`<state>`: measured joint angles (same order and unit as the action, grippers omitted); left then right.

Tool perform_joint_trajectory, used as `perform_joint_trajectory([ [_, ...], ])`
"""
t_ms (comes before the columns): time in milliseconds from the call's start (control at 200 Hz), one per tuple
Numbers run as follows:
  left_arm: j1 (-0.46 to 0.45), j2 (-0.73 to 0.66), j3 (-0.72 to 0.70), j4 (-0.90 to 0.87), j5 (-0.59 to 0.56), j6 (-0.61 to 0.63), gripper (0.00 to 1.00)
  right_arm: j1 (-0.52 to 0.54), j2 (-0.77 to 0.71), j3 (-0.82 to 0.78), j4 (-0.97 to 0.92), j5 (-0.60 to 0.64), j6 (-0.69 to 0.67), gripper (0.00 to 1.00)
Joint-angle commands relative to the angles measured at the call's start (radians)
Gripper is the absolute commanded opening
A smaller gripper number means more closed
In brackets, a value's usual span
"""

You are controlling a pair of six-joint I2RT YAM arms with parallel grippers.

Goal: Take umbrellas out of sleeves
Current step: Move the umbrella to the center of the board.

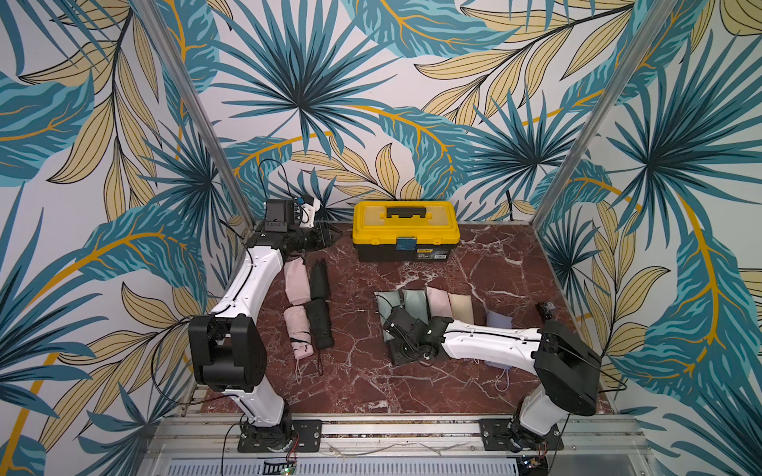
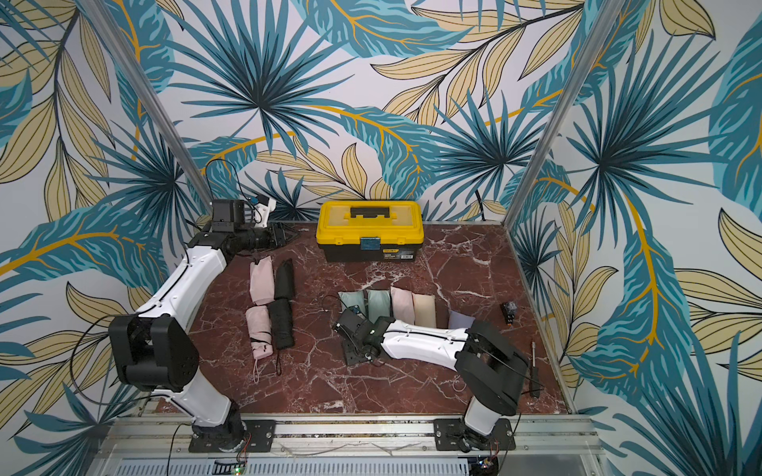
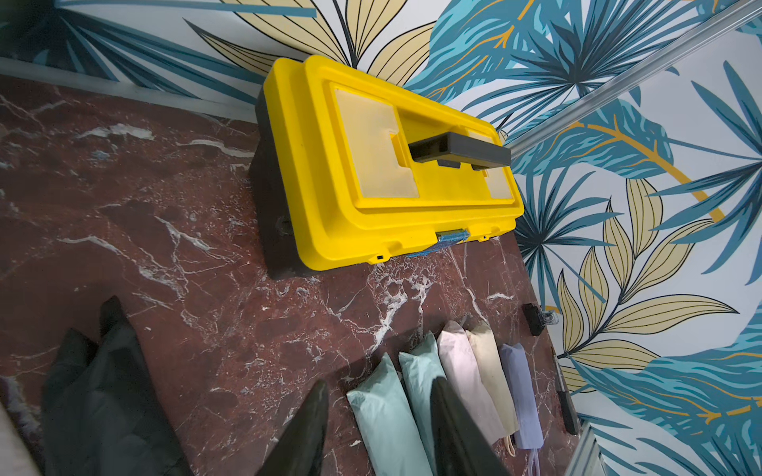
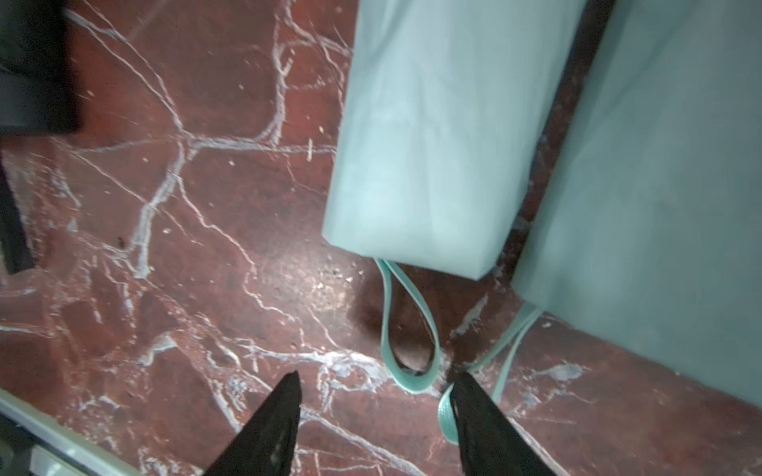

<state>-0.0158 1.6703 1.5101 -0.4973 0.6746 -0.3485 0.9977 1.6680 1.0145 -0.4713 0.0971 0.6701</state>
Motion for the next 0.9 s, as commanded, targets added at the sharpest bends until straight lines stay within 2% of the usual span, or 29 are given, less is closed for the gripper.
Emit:
perform_joint_trajectory([
  [0,0.010,-0.005,0.036,0.011,0.023,0.004,0.42,0.005,-0.015,-0.019,-0.003,0.014,0.016,0.60],
  [406,0.013,-0.005,0.038,0.011,0.018,0.011,0.42,0.007,0.088,0.040,-0.047,0.090,-0.019,0.53],
  [776,0.023,-0.001,0.039,0.011,0.021,0.008,0.42,0.008,0.138,0.030,-0.021,0.088,-0.007,0.38],
  [896,0.027,0.002,0.042,0.011,0.025,0.007,0.42,0.011,0.144,0.035,-0.036,0.093,-0.009,0.36],
])
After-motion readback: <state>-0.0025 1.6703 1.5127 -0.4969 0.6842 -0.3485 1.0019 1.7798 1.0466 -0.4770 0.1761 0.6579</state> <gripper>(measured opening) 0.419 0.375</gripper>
